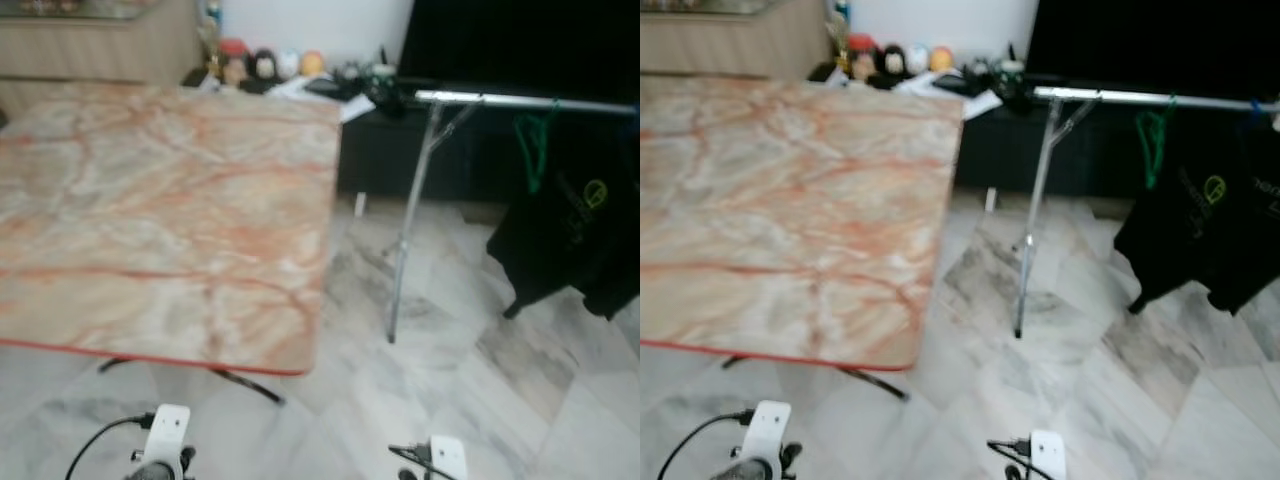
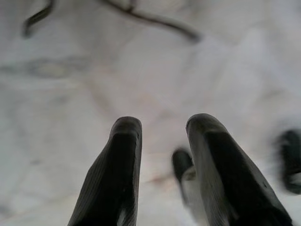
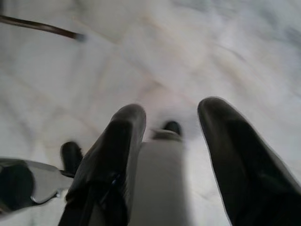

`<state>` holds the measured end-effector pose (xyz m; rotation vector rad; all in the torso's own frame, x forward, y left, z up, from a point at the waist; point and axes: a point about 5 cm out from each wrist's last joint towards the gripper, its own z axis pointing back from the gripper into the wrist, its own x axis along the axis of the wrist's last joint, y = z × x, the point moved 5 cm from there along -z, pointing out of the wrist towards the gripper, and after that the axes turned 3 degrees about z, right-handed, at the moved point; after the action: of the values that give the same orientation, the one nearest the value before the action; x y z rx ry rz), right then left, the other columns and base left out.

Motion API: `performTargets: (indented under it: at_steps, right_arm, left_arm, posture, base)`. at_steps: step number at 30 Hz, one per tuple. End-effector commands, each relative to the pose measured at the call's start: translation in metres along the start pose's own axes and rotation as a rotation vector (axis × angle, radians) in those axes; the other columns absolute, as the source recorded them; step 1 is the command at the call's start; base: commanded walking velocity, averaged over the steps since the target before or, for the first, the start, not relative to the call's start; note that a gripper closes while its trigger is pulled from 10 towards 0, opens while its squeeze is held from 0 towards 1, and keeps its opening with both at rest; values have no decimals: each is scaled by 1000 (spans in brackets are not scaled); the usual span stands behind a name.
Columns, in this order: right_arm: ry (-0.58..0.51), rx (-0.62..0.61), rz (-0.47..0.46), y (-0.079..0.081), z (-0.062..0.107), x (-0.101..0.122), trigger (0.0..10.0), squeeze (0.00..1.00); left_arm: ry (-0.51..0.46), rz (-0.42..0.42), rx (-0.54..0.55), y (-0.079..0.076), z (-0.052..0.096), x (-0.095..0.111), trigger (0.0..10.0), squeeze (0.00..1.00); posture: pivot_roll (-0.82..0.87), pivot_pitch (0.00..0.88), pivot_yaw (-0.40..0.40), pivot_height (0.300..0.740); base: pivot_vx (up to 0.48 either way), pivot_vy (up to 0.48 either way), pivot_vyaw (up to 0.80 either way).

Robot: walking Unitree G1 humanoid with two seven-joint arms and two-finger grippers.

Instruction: Hang hanger

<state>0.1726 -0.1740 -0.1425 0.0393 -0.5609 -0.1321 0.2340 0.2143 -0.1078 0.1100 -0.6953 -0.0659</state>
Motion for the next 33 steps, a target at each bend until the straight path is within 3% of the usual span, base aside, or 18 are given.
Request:
performTargets:
  at_steps: [1, 28, 33]
  right_arm:
    - [-3, 3, -10, 3, -1, 2, 10000, 0]
    - [-9, 5, -22, 0, 0, 0, 10000, 0]
    - [-13, -1, -23, 0, 0, 0, 10000, 0]
  left_arm:
    - [14, -26, 10, 6, 1, -3, 10000, 0]
    - [30, -12, 3, 2, 2, -10, 10000, 0]
    - [30, 1, 6, 2, 2, -12, 10000, 0]
  posture:
    - [-26, 0, -44, 740]
    - [-32, 0, -55, 740]
    - [-29, 0, -55, 740]
  base:
    - [0, -480, 0]
    - [0, -480, 0]
    - [0, 0, 0]
